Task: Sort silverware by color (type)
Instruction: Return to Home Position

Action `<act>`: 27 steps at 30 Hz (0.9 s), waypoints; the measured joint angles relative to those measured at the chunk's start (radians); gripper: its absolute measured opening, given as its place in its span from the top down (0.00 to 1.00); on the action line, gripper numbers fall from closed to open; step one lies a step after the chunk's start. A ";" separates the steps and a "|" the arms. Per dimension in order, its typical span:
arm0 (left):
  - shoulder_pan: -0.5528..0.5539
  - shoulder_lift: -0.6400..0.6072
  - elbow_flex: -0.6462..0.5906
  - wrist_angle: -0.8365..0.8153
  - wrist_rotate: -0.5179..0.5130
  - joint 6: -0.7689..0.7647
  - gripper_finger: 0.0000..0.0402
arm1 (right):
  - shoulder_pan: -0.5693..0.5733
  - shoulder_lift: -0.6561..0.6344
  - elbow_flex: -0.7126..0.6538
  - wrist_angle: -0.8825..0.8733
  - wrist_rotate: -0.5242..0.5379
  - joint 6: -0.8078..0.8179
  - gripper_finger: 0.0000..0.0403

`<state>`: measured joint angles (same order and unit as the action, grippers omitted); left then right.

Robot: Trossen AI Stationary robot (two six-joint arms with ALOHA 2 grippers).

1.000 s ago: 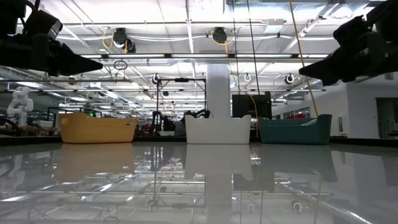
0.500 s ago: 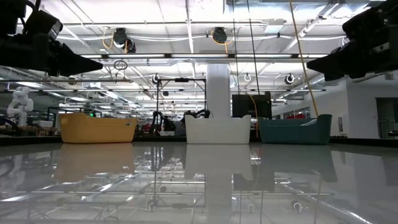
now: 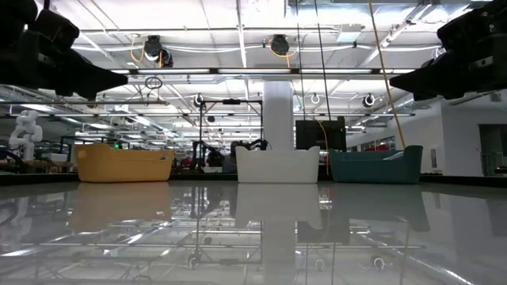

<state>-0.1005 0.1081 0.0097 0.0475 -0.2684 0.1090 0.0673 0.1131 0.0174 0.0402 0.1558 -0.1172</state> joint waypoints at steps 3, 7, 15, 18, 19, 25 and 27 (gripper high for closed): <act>0.000 0.000 0.000 0.002 0.017 0.027 0.99 | 0.000 0.000 0.000 -0.001 0.000 0.000 0.98; 0.015 -0.010 -0.001 0.000 0.106 0.091 0.99 | 0.000 0.000 0.000 -0.001 0.000 0.000 0.98; 0.151 -0.053 0.000 -0.029 0.209 0.092 0.99 | 0.000 0.000 0.000 -0.002 0.000 0.003 0.98; 0.194 -0.052 0.000 -0.036 0.238 0.084 0.99 | 0.000 0.000 0.000 -0.002 0.000 0.027 0.98; 0.205 -0.050 0.000 -0.037 0.243 0.070 0.99 | 0.000 0.000 0.000 -0.002 0.000 0.039 0.98; 0.214 -0.050 0.000 -0.039 0.253 0.010 0.99 | 0.000 0.000 0.000 -0.002 0.000 0.057 0.98; 0.203 -0.050 0.000 -0.040 0.256 -0.016 0.99 | 0.000 0.000 0.000 -0.002 0.000 0.053 0.98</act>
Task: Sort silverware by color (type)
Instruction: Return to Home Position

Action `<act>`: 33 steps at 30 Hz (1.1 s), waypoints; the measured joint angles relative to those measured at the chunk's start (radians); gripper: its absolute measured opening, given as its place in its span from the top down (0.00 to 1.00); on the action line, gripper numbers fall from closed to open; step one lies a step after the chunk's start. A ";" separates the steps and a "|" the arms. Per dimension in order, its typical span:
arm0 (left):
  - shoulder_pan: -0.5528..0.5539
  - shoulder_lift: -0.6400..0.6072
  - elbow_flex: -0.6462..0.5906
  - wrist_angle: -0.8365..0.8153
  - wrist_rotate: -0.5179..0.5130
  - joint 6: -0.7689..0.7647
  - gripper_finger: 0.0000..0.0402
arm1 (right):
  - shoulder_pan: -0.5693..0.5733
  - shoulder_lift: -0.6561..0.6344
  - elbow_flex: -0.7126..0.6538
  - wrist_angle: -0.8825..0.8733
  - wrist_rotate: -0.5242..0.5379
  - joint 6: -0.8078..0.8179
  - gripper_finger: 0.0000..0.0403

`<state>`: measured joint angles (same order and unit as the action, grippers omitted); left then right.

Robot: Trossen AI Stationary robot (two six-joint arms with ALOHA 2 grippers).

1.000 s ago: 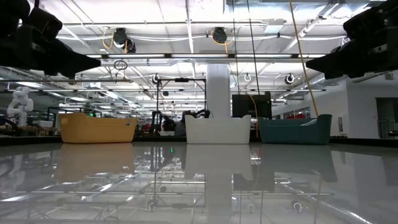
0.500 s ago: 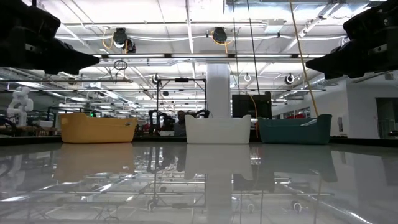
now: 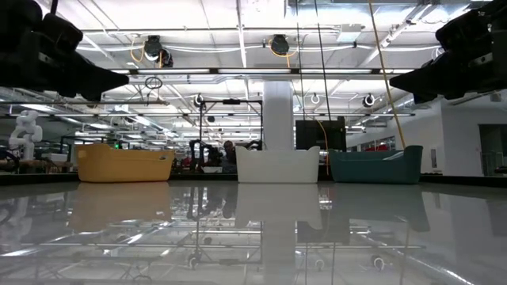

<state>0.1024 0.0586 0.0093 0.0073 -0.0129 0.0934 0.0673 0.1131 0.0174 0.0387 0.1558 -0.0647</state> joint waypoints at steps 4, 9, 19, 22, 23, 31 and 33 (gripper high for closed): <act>-0.060 0.000 0.000 -0.001 0.011 -0.052 0.99 | 0.000 0.000 0.000 -0.001 0.000 0.000 0.98; -0.124 0.000 0.000 0.001 -0.017 -0.017 0.99 | 0.000 0.000 0.000 -0.002 0.000 -0.003 0.98; -0.118 -0.002 -0.002 0.033 -0.066 0.001 0.99 | 0.000 0.000 0.000 -0.002 0.000 0.017 0.98; -0.125 -0.002 -0.002 0.046 -0.066 0.026 0.99 | 0.000 0.000 0.000 -0.002 0.000 0.016 0.98; -0.127 -0.002 -0.002 0.037 -0.066 0.026 0.99 | 0.000 0.000 0.000 -0.002 0.000 0.014 0.98; -0.153 -0.002 -0.001 0.017 -0.064 0.019 0.99 | 0.000 0.000 0.000 -0.002 0.000 0.010 0.98; -0.153 -0.002 -0.001 0.017 -0.066 0.027 0.99 | 0.000 0.000 0.000 -0.002 0.000 0.009 0.98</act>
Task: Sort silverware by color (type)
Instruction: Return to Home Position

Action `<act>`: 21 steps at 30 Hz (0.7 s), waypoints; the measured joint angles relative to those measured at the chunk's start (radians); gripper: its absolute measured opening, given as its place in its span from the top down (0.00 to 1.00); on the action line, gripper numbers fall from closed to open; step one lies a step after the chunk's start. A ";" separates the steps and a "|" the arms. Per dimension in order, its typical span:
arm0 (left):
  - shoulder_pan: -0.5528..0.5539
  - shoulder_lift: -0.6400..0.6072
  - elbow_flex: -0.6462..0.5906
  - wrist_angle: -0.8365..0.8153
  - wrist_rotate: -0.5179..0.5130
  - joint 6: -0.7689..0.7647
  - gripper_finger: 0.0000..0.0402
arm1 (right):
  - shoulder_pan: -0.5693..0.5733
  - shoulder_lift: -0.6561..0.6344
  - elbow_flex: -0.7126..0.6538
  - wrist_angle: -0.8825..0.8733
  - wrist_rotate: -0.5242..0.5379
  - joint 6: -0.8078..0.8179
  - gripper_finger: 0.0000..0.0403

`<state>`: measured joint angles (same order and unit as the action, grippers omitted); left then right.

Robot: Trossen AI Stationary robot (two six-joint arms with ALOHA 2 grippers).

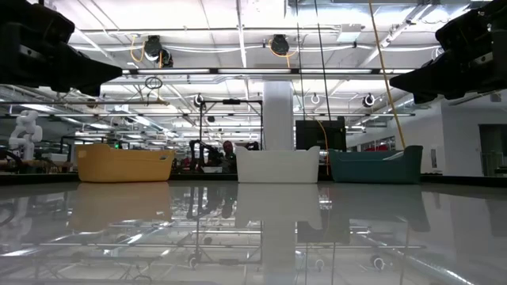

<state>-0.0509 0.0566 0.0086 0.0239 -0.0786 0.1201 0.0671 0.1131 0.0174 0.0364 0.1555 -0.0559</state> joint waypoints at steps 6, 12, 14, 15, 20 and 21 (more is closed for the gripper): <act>0.014 0.002 0.000 -0.002 -0.012 0.003 0.99 | 0.000 0.000 0.000 0.000 0.000 0.004 0.98; 0.018 0.002 0.000 -0.003 -0.015 0.006 0.99 | 0.000 0.000 0.005 -0.002 -0.040 0.029 0.98; 0.018 0.002 0.000 -0.003 -0.016 0.006 0.99 | 0.001 0.000 0.005 -0.001 -0.053 0.007 0.98; 0.018 0.002 0.000 -0.003 -0.016 0.007 0.99 | 0.000 0.000 0.005 0.000 -0.049 0.000 0.98; 0.018 0.002 0.000 -0.003 -0.017 0.006 0.99 | -0.002 0.000 0.004 0.005 -0.026 -0.035 0.98; 0.018 0.002 0.000 -0.003 -0.017 0.006 0.99 | -0.002 0.000 0.001 0.013 -0.026 -0.045 0.98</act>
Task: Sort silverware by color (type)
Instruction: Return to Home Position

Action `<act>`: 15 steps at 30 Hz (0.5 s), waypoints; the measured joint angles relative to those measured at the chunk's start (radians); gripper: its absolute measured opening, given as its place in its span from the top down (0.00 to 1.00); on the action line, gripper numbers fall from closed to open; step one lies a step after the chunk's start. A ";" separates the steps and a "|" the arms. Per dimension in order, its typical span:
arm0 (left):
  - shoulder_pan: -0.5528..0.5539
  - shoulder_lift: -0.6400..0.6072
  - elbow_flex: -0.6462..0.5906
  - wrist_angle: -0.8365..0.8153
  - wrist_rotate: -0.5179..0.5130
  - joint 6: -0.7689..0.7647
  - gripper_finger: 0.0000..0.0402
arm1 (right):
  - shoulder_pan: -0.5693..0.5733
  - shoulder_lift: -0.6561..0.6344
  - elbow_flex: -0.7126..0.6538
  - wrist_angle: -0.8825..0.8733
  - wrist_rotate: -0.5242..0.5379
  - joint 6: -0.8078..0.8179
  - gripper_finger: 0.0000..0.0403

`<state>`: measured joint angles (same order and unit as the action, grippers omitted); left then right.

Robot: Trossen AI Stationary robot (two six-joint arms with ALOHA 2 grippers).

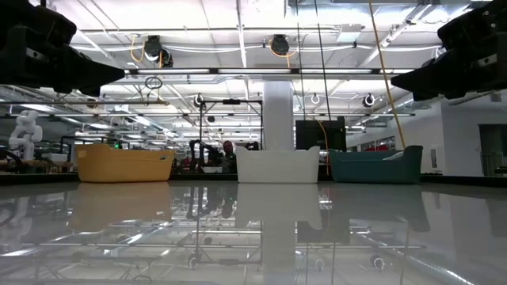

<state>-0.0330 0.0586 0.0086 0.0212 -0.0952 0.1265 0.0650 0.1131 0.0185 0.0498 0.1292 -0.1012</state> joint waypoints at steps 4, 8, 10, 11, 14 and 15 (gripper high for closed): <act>0.000 0.000 0.000 0.003 -0.002 -0.006 0.99 | 0.000 -0.003 -0.004 0.002 0.000 -0.015 0.98; 0.000 0.000 0.000 0.004 -0.002 -0.003 0.99 | 0.000 -0.006 -0.004 -0.013 -0.026 0.009 0.98; 0.000 0.000 0.000 0.005 -0.003 -0.003 0.99 | 0.001 -0.007 -0.004 -0.015 -0.050 0.027 0.98; 0.000 0.000 0.000 0.005 -0.002 -0.004 0.99 | 0.002 -0.007 -0.004 -0.016 -0.056 0.036 0.98; 0.000 0.000 0.000 0.005 -0.003 -0.004 0.99 | 0.002 -0.007 -0.004 -0.022 -0.081 0.066 0.98; 0.000 0.000 0.000 0.005 -0.002 -0.004 0.99 | 0.002 -0.007 -0.004 -0.023 -0.085 0.070 0.98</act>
<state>-0.0330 0.0586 0.0086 0.0265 -0.0976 0.1226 0.0673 0.1059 0.0147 0.0271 0.0443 -0.0310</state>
